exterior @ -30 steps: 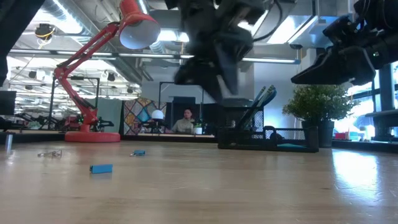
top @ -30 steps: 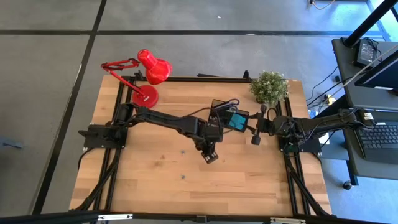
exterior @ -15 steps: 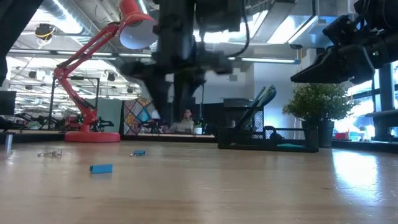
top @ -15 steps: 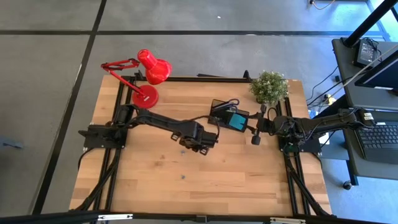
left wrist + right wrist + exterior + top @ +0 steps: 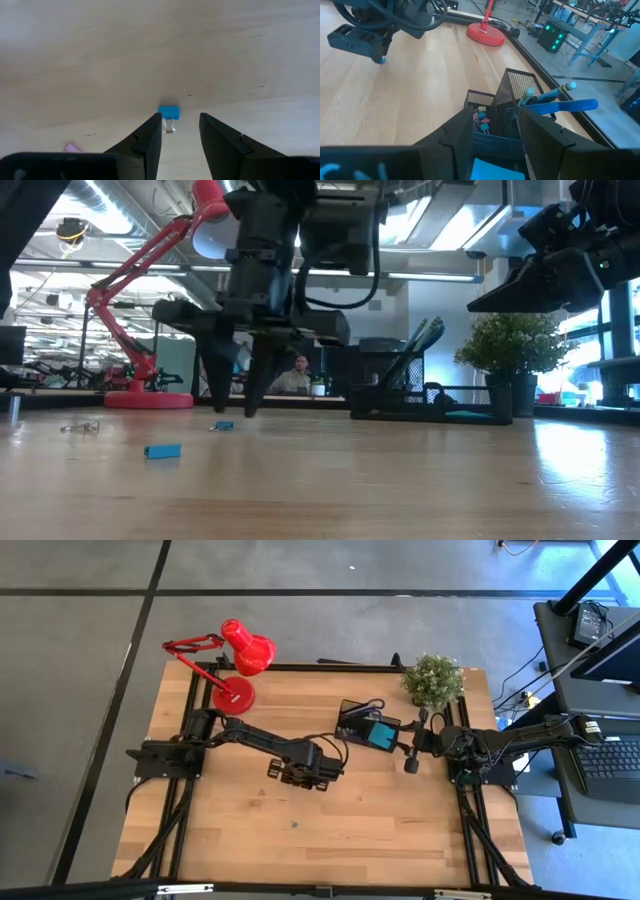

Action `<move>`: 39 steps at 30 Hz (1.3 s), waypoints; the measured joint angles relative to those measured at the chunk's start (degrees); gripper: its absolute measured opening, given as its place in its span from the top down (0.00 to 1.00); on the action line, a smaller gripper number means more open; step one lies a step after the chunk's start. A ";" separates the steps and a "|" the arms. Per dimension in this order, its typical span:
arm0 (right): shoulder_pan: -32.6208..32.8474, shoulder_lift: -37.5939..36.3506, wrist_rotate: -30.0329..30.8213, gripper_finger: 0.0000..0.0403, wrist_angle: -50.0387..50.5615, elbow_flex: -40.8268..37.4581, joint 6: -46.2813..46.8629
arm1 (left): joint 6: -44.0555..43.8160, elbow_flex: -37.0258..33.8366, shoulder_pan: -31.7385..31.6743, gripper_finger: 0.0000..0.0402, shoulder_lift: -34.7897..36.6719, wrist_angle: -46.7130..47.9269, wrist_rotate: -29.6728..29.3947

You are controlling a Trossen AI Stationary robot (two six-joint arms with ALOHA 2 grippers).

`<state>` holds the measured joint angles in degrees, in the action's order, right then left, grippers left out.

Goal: Pick and place office supplies into organizer
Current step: Put the blue binder clip into the black desk organizer

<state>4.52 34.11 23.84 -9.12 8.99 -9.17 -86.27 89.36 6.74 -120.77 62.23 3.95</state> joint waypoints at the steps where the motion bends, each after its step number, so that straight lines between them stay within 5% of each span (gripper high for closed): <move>1: 0.01 0.00 0.00 0.60 0.00 -0.01 0.00 | -0.03 0.00 0.00 0.69 -0.01 0.00 0.00; 16: -0.01 0.07 -0.07 0.60 0.26 0.00 -0.11 | 0.32 0.12 0.00 0.69 -1.81 -0.47 1.14; 39: -0.01 0.07 -0.05 0.60 -0.05 0.00 -0.31 | 13.65 1.66 -0.09 0.69 -1.43 -5.49 0.30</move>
<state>4.51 34.17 23.79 -9.17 8.99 -9.47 -72.62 91.02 6.66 -122.20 56.74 4.24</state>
